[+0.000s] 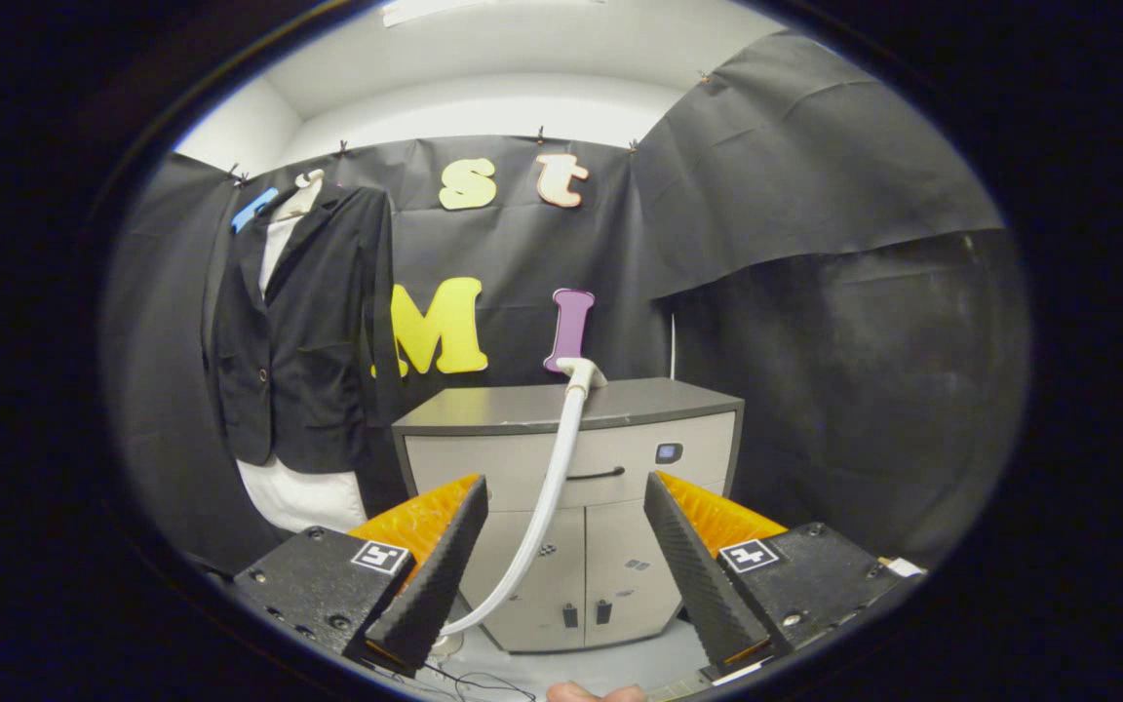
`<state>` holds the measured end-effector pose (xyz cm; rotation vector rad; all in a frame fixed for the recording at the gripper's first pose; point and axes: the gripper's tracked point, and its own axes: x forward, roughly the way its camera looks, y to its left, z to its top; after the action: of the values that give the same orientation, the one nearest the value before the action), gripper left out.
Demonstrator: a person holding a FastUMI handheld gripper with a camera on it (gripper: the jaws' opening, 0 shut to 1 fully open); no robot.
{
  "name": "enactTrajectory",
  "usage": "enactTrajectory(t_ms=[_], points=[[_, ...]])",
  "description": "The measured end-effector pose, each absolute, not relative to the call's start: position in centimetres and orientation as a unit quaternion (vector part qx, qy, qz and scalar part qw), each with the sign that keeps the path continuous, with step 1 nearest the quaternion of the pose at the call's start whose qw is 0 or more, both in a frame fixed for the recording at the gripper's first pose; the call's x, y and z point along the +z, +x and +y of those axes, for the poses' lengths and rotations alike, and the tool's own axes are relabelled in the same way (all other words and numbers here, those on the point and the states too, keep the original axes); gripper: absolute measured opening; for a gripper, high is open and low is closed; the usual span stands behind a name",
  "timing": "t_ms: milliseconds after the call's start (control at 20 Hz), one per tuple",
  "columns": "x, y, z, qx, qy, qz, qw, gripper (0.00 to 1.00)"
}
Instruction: Iron the clothes twice with a garment steamer, once on the left side and once on the right side.
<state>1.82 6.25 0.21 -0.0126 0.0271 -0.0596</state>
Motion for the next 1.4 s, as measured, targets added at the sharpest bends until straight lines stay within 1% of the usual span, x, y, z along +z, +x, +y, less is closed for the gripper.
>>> enactTrajectory(t_ms=[150,350,600,750,950,1250,1400], points=[[0.5,2.3,6.5,-0.040,-0.008,0.011,0.999,1.00],[0.9,4.4,6.5,-0.026,-0.013,0.018,0.999,1.00],[2.2,10.0,5.2,-0.007,0.001,0.018,1.000,1.00],[2.5,12.9,4.8,0.000,0.017,0.048,0.999,1.00],[3.9,16.4,3.9,-0.004,0.015,0.050,0.999,1.00],[6.7,22.0,3.4,-0.002,0.001,0.075,0.997,1.00],[8.0,25.4,4.5,0.017,0.001,0.091,0.996,1.00]])
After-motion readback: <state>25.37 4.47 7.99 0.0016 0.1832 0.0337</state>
